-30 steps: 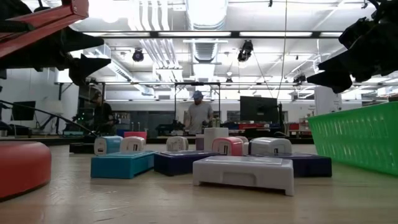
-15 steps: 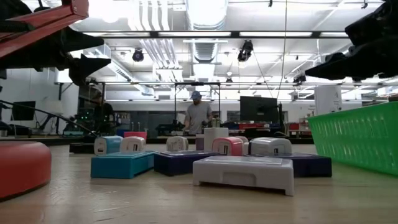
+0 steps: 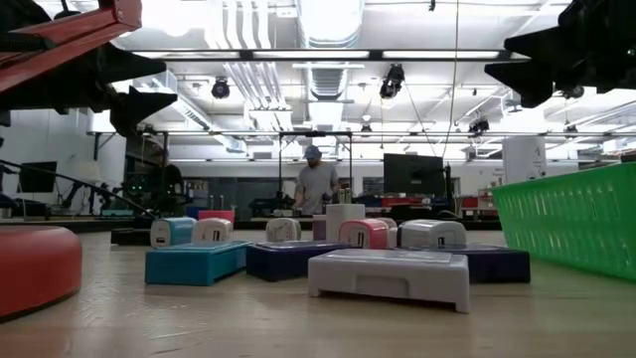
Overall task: Pick & Place Office items
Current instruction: Put the pink charger adapter into the green basket
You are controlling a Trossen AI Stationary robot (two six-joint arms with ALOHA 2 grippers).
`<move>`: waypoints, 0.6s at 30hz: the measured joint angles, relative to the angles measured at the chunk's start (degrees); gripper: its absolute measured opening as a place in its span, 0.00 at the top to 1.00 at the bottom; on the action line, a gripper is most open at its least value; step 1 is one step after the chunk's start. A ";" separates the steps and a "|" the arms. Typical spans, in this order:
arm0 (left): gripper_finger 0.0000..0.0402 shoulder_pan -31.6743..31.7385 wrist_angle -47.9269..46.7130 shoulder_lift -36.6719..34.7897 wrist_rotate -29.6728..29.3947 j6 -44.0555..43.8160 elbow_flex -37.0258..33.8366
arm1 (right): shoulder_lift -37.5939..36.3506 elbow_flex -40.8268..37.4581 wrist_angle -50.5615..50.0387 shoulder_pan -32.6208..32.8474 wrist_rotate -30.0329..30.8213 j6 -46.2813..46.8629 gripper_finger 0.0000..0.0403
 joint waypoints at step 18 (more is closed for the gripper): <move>0.20 0.00 -0.01 0.02 0.00 0.00 0.00 | 0.00 -0.49 1.78 0.00 -0.03 3.82 0.25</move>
